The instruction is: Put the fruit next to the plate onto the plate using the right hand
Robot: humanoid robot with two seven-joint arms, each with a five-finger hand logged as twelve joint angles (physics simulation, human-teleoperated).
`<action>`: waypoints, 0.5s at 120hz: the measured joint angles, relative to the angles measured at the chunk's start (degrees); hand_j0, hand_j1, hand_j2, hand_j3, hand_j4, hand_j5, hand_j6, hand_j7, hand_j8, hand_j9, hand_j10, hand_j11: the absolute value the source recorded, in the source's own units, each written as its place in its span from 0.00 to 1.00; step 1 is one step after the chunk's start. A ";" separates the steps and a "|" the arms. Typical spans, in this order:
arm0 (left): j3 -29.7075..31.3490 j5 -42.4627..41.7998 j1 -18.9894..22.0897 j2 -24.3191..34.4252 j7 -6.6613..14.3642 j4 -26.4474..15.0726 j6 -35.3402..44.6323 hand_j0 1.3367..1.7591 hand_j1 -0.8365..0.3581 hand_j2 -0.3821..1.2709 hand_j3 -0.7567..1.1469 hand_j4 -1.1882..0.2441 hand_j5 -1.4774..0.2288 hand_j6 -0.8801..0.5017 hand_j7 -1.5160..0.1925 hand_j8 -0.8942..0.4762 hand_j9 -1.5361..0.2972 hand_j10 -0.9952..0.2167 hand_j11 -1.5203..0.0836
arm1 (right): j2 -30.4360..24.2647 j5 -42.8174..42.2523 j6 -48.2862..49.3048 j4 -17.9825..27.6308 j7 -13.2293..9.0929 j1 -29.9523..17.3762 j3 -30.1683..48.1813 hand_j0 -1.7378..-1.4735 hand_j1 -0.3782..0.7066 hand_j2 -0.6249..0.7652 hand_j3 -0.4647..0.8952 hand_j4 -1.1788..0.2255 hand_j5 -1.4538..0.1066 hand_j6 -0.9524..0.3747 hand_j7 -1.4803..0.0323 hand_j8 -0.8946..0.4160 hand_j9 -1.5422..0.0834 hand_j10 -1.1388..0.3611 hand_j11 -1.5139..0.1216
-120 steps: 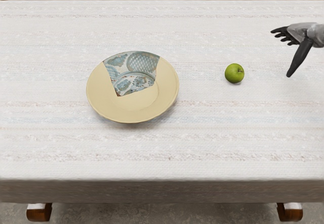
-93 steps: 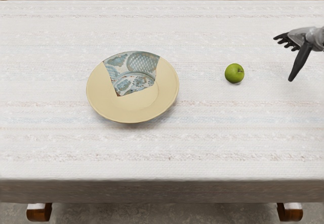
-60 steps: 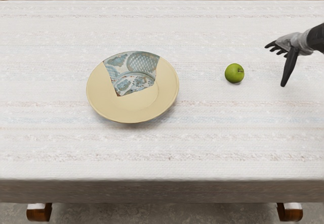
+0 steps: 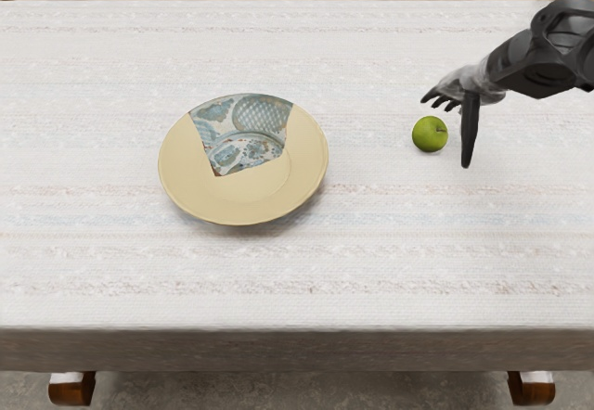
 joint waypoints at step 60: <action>-0.01 0.02 0.00 0.00 -0.01 0.00 0.00 0.76 0.99 0.23 0.40 0.83 0.87 0.64 0.89 0.65 0.84 0.82 0.95 | -3.33 -6.64 -22.25 19.83 -12.76 2.07 2.23 0.30 0.05 0.45 0.34 0.83 0.92 0.70 0.96 0.67 0.93 0.75 0.91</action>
